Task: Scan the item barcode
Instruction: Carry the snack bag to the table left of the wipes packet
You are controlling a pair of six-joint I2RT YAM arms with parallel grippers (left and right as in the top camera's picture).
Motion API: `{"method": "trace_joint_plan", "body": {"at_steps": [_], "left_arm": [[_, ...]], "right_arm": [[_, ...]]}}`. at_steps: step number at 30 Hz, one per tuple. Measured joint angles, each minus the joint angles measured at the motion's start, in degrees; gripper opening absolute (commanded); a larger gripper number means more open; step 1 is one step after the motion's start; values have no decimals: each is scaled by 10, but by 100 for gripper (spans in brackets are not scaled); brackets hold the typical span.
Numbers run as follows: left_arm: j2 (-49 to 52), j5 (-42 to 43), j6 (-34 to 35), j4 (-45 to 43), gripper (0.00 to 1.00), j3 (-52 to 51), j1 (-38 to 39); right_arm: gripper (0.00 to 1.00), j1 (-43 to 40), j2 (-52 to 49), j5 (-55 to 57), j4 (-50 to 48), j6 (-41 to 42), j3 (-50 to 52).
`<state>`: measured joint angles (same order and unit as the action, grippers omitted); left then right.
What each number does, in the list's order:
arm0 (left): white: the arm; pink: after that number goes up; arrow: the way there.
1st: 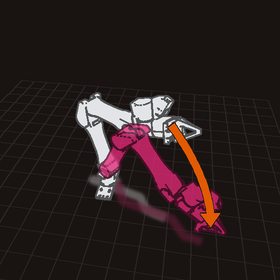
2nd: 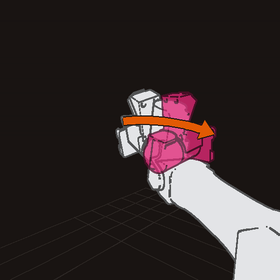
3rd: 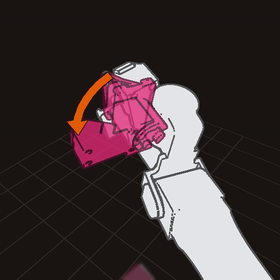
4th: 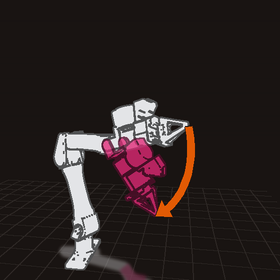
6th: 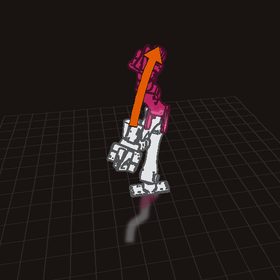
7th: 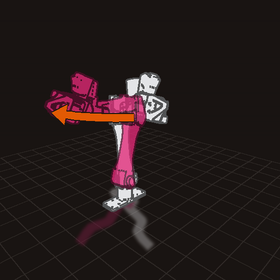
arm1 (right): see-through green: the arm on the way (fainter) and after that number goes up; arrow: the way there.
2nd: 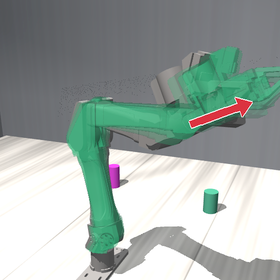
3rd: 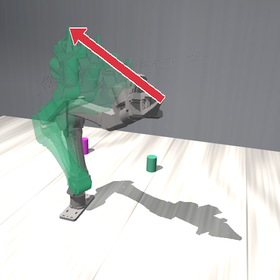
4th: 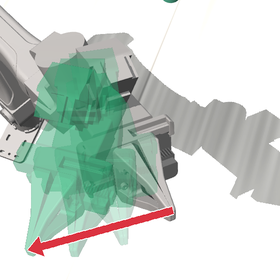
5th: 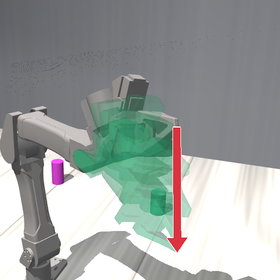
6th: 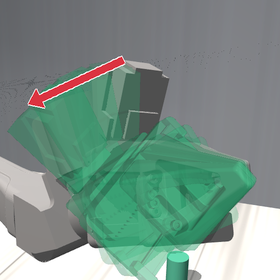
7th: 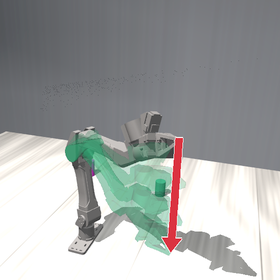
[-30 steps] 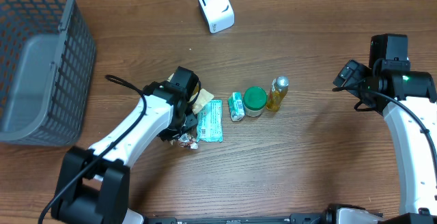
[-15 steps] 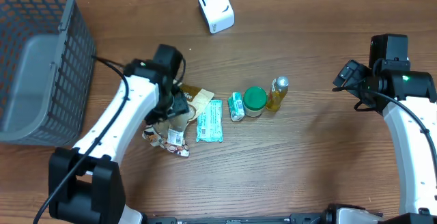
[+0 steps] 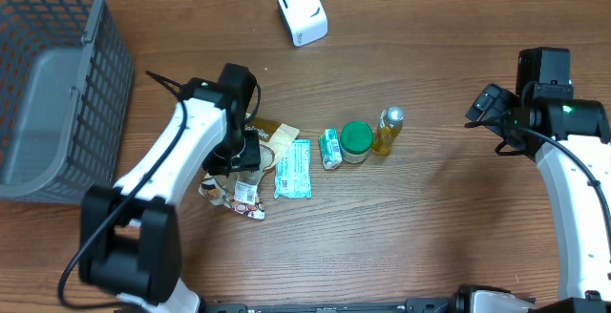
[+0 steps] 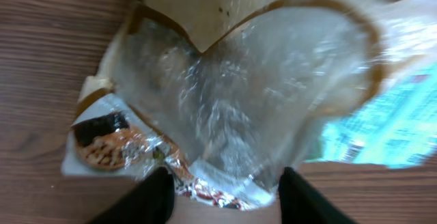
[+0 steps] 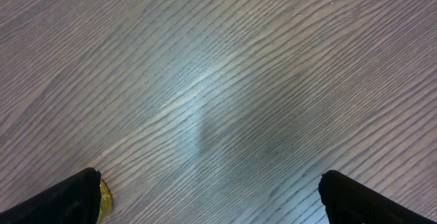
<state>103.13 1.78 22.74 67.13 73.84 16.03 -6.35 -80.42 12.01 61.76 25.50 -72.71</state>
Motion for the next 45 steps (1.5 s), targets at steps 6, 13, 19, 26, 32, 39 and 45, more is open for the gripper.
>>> {"method": "trace_joint_plan", "body": {"at_steps": [6,13,19,26,32,39,45], "left_arm": [[71,5,-22,2,20,-3,0],[77,4,-6,-14,23,-2,-9],[76,8,37,-66,26,1,-38],[81,9,51,-76,34,24,-78],[91,1,11,-15,57,98,-90],[91,32,-38,57,45,160,-75],[91,54,-65,72,41,153,-20]], "right_arm": [[100,0,0,0,0,0,0],[100,0,0,0,0,0,0],[100,0,0,0,0,0,0],[100,0,0,0,0,0,0],[100,0,0,0,0,0,0],[100,0,0,0,0,0,0],[100,0,0,0,0,0,0]]}}
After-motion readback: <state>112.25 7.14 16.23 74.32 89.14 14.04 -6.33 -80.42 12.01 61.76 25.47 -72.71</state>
